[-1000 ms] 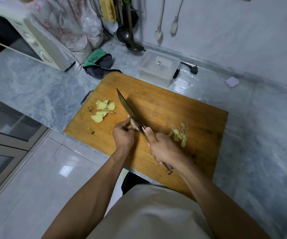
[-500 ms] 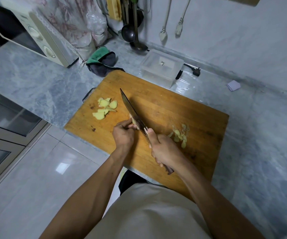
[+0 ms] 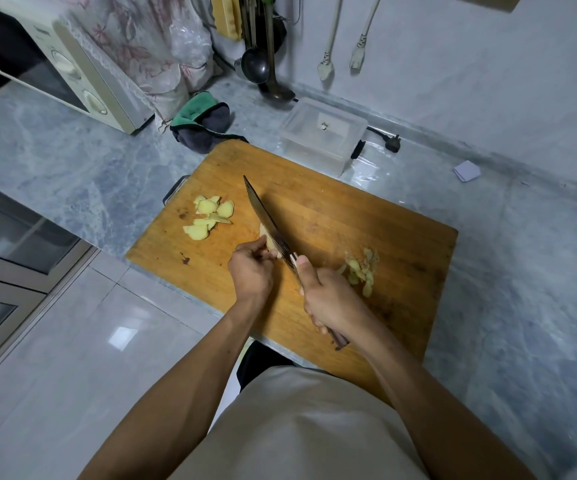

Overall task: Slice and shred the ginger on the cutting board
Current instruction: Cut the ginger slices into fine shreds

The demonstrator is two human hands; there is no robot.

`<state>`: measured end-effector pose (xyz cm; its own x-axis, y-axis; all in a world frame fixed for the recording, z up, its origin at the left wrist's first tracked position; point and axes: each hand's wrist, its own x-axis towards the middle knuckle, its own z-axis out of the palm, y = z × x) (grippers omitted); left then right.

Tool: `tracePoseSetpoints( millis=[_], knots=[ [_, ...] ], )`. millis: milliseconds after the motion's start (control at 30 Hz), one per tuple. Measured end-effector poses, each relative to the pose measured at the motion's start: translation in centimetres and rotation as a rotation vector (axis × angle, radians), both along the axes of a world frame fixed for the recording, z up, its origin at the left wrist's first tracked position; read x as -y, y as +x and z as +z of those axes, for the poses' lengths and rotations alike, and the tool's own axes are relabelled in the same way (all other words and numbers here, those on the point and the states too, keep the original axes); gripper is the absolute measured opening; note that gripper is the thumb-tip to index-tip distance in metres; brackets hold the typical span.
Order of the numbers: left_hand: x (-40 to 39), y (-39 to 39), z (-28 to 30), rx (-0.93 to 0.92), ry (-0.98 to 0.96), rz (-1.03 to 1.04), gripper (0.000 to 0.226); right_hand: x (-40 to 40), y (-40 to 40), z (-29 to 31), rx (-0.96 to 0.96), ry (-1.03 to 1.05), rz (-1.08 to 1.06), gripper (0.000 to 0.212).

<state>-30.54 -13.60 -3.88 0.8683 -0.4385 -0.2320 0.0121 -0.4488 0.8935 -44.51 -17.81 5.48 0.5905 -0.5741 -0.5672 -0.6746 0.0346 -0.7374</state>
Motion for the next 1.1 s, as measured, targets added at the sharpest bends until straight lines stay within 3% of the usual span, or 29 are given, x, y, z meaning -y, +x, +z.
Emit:
tracePoseSetpoints(
  millis=[1100],
  knots=[
    [-0.4, 0.0, 0.5, 0.129, 0.055, -0.079, 0.036, -1.0, 0.5, -0.6, 0.02, -0.084, 0.028, 0.072]
  ],
)
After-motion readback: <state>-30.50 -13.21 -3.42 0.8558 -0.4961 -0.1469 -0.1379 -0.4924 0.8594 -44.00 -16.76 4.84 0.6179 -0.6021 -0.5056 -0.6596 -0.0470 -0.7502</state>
